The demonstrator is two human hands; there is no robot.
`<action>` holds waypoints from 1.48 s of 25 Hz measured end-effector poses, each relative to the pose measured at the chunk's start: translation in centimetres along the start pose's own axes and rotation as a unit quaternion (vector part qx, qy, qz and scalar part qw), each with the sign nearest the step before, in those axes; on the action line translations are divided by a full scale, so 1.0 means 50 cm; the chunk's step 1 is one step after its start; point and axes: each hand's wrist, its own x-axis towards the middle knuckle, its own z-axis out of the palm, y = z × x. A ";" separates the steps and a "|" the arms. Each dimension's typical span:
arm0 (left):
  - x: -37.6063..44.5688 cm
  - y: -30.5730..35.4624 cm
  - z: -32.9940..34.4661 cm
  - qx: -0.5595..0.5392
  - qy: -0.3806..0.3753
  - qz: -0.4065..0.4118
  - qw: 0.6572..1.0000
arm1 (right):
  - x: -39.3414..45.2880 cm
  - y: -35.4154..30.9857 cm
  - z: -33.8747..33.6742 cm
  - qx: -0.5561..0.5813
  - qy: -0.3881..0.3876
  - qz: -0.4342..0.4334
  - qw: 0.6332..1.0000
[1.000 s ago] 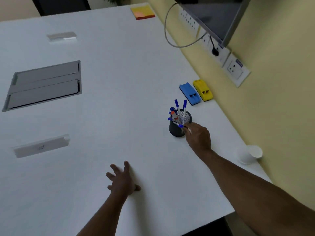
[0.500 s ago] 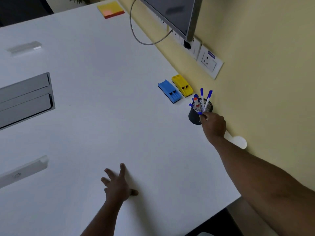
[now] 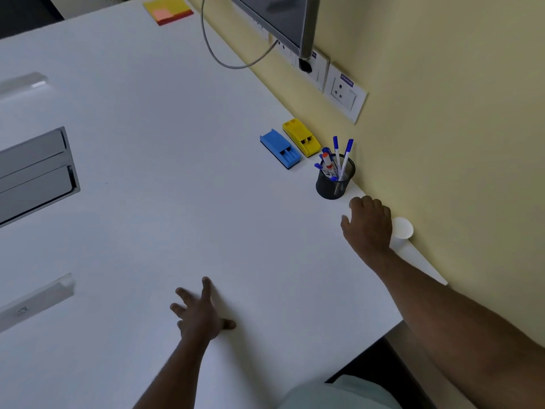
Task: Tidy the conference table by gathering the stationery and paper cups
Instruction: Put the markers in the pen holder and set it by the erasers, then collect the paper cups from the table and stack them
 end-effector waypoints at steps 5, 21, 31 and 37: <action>-0.003 -0.002 0.001 -0.002 0.000 0.002 1.000 | 0.000 0.071 -0.021 -0.133 -0.110 -0.028 0.985; -0.028 0.001 -0.002 0.019 0.014 -0.013 1.000 | -0.002 0.032 -0.070 0.344 -0.185 0.180 0.903; -0.138 0.119 -0.051 -0.679 -0.021 0.010 0.733 | -0.192 -0.318 -0.090 0.752 -0.434 0.297 0.398; -0.145 0.046 -0.064 -0.672 0.120 0.000 0.731 | -0.250 -0.380 -0.100 0.652 -0.531 0.158 0.518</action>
